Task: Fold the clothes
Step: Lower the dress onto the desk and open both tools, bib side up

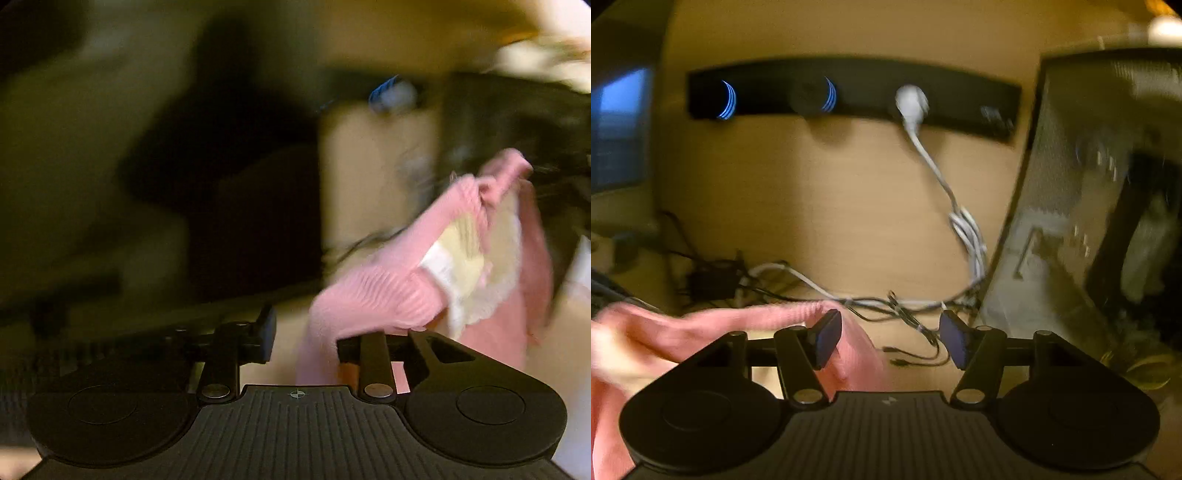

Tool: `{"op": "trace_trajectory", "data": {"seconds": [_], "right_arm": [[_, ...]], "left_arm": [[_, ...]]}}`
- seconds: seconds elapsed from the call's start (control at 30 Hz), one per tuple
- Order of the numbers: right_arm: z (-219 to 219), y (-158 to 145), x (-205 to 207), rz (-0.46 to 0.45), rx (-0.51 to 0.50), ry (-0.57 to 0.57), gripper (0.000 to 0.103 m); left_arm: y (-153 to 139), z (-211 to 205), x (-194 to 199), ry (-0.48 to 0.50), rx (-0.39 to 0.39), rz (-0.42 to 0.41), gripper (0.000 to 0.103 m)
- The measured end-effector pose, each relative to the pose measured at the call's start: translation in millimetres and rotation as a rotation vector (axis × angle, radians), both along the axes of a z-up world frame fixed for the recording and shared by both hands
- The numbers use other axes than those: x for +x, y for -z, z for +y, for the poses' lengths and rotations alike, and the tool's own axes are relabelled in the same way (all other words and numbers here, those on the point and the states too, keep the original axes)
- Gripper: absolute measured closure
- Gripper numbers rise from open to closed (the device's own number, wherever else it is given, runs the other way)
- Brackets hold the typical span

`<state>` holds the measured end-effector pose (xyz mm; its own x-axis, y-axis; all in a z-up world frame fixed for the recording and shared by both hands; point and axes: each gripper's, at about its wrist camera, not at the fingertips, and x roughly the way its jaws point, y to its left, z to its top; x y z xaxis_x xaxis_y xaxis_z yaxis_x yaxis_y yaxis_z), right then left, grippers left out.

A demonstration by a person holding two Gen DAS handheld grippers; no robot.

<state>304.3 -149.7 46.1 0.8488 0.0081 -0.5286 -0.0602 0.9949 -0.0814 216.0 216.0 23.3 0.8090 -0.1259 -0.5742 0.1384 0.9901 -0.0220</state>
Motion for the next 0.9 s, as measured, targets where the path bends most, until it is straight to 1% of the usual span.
{"op": "trace_trajectory", "data": {"seconds": [0.03,0.07,0.1,0.13,0.17,0.2,0.3,0.4,0.47,0.53,0.6,0.67,0.77,0.9], "right_arm": [[-4,6,-4,-0.002,0.027,-0.007,0.018],[-7,14,-9,0.002,0.047,-0.018,0.002],[-8,21,-15,0.008,0.058,-0.03,0.0],[-9,28,-19,0.019,0.064,-0.043,0.0],[-9,33,-21,0.037,0.07,-0.057,0.0],[-8,40,-25,0.058,0.083,-0.073,0.0],[0,64,-42,0.129,0.148,-0.116,0.0],[13,94,-54,0.213,0.222,-0.136,0.0],[22,115,-62,0.271,0.275,-0.151,0.0],[31,136,-70,0.33,0.333,-0.171,0.0],[35,147,-81,0.358,0.379,-0.163,0.0],[37,154,-94,0.374,0.421,-0.145,0.0],[36,158,-118,0.395,0.476,-0.15,0.0],[51,160,-156,0.395,0.439,-0.201,0.0]], "left_arm": [[6,9,5,-0.051,-0.011,0.015,0.07],[10,19,6,-0.103,-0.02,0.019,0.056],[13,28,5,-0.143,-0.031,0.023,0.047],[15,36,2,-0.176,-0.044,0.028,0.035],[17,41,0,-0.192,-0.06,0.04,0.034],[19,41,-2,-0.182,-0.084,0.058,0.034],[29,34,-15,-0.104,-0.163,0.109,0.027],[41,6,-24,0.064,-0.237,0.151,0.017],[50,-14,-28,0.18,-0.285,0.176,0.009],[63,-37,-26,0.272,-0.31,0.21,0.007],[83,-50,-23,0.298,-0.304,0.263,0.007],[106,-52,-19,0.27,-0.303,0.342,0.007],[129,-33,-24,0.201,-0.331,0.431,0.008],[129,-8,-34,0.183,-0.339,0.434,0.008]]}}
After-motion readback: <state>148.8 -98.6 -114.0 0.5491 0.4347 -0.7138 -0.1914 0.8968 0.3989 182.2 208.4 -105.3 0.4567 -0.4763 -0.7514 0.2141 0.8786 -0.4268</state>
